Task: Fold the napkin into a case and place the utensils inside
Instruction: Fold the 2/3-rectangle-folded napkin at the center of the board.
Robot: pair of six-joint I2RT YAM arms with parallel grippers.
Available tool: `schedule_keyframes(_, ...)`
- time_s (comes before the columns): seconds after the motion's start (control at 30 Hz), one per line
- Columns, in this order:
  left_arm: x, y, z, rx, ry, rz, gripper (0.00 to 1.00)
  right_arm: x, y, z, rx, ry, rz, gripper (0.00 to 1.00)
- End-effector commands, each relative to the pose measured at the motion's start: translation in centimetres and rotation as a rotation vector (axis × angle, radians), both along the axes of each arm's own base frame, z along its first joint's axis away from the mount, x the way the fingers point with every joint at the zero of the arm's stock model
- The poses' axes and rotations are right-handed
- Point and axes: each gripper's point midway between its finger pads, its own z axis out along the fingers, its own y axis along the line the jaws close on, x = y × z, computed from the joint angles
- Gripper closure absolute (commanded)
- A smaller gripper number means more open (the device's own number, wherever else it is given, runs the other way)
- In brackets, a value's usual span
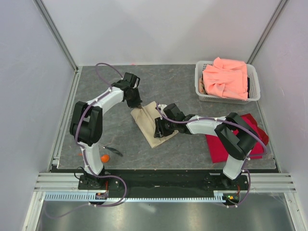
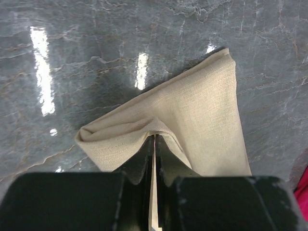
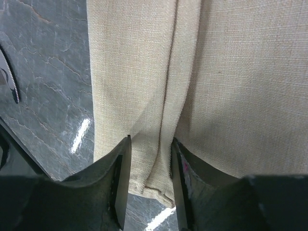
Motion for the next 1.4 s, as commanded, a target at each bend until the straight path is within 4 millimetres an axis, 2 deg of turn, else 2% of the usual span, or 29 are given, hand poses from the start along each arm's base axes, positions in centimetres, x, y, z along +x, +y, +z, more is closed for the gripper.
schedule_keyframes(0.0,1.9,-1.5,0.2,-0.056,-0.051,-0.033,0.92,0.8,-0.4,1.2,-0.014,-0.026,-0.013,0.53)
schedule_keyframes(0.03,2.1,-1.6,0.2,-0.063,-0.051,-0.032,0.92,0.8,-0.2,1.4,-0.011,-0.031,-0.011,0.52)
schedule_keyframes(0.17,2.5,-2.0,-2.0,-0.058,-0.014,-0.039,0.93,0.8,-0.4,1.9,-0.017,-0.035,-0.014,0.46)
schedule_keyframes(0.37,2.0,-2.0,-3.2,-0.06,0.013,-0.044,0.94,1.2,-0.9,2.9,-0.038,-0.058,-0.026,0.38)
schedule_keyframes(0.47,2.1,-1.9,-2.6,-0.063,0.0,-0.043,0.94,1.5,-0.9,3.4,-0.044,-0.076,-0.026,0.36)
schedule_keyframes(0.57,2.2,-2.2,-1.1,-0.082,-0.026,-0.047,0.92,1.8,-0.9,3.5,-0.054,-0.086,-0.028,0.36)
schedule_keyframes(0.83,1.5,-2.7,3.1,-0.142,-0.081,-0.073,0.82,1.8,-1.3,2.9,-0.074,-0.083,-0.039,0.44)
schedule_keyframes(0.97,0.6,-2.6,4.1,-0.149,-0.089,-0.081,0.79,1.8,-1.9,3.0,-0.086,-0.093,-0.048,0.44)
schedule_keyframes(1.07,-0.4,-2.6,4.6,-0.17,-0.088,-0.094,0.78,1.7,-2.1,2.8,-0.101,-0.096,-0.047,0.45)
schedule_keyframes(1.3,-4.5,-2.8,3.7,-0.225,-0.043,-0.124,0.8,1.7,-2.9,3.2,-0.13,-0.114,-0.05,0.41)
schedule_keyframes(1.37,-5.0,-2.5,3.2,-0.219,-0.034,-0.119,0.82,1.5,-3.0,3.6,-0.124,-0.112,-0.052,0.41)
